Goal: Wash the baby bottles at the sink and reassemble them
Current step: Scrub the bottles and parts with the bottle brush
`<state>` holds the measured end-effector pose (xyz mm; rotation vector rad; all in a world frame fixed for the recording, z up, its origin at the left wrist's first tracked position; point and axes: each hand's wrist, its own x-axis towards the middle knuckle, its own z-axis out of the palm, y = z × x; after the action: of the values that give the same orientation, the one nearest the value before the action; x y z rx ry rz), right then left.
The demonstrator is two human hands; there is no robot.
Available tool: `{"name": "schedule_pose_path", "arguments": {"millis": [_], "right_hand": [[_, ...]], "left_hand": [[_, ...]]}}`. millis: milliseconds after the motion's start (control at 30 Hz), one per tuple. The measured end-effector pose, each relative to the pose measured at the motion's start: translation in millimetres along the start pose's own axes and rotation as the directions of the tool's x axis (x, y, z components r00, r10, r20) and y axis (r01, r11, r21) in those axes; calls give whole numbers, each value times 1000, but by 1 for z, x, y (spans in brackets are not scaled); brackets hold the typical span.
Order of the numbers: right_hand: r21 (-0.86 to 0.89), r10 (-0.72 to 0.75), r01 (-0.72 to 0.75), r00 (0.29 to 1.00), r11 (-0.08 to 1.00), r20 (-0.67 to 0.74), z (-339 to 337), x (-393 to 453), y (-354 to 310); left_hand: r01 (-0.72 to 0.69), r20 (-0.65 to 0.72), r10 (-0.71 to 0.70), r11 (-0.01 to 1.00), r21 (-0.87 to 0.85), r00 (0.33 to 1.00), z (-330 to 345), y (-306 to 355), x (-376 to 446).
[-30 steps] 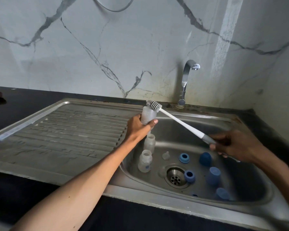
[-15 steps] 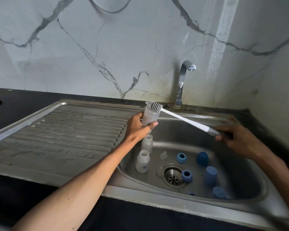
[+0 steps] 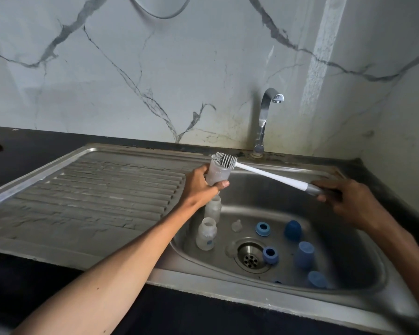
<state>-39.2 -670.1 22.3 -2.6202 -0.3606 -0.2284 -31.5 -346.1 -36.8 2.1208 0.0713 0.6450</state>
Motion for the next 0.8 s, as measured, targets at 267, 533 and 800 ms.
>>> {"name": "schedule_pose_path", "arguments": {"millis": [267, 533, 800], "right_hand": [[16, 41, -40, 997, 999, -66, -1, 1, 2], [3, 53, -53, 997, 999, -58, -2, 0, -1], [16, 9, -8, 998, 1000, -68, 5, -5, -16]], "left_hand": [[-45, 26, 45, 999, -6, 999, 4, 3, 0], [57, -72, -69, 986, -159, 995, -4, 0, 6], [179, 54, -171, 926, -333, 984, 1, 3, 2]]}}
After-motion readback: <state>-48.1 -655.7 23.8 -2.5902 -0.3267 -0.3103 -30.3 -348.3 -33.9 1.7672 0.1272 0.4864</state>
